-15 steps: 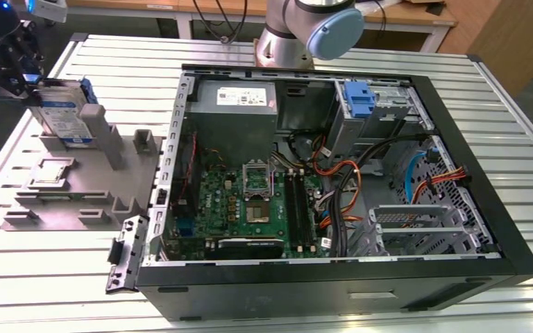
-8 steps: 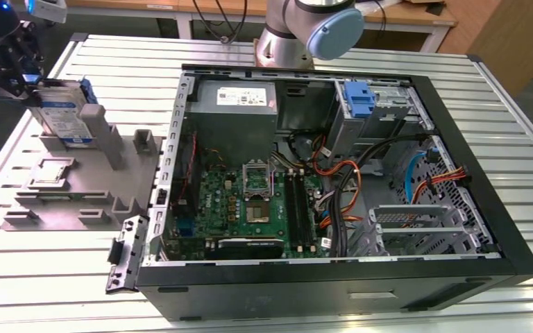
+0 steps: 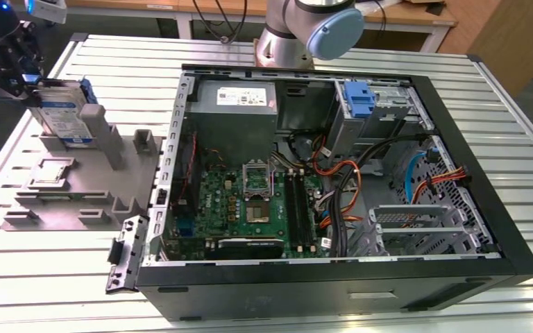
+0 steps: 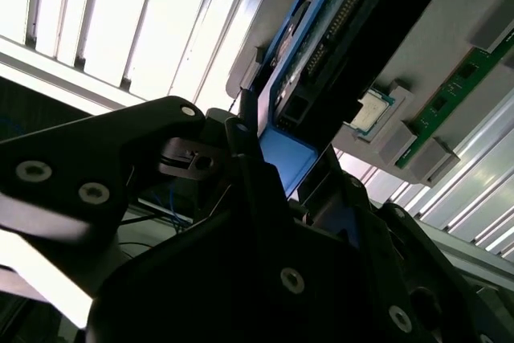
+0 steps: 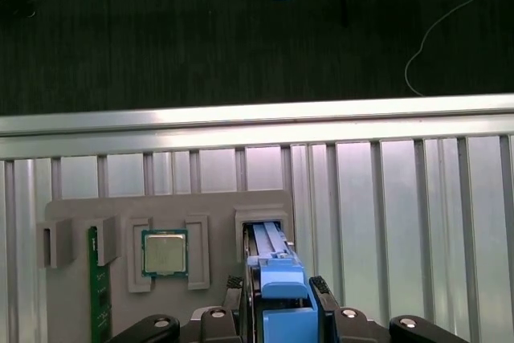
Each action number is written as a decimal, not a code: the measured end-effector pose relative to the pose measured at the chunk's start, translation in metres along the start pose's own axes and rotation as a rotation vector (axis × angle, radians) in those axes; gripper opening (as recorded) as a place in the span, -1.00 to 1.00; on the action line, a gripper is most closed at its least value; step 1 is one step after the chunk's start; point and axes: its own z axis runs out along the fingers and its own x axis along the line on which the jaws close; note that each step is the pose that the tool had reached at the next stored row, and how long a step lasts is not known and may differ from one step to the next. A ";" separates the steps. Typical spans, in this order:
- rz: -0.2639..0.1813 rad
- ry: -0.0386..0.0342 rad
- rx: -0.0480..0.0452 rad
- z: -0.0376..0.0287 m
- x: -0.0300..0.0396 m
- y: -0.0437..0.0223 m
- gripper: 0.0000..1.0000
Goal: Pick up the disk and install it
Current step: 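Pick up the disk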
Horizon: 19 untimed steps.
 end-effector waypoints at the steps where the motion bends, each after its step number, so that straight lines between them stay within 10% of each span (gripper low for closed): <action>1: 0.000 0.0000 0.0000 0.0000 0.0000 0.0000 -0.11; 19: 0.003 0.0000 0.0001 0.0000 0.0000 0.0000 -0.25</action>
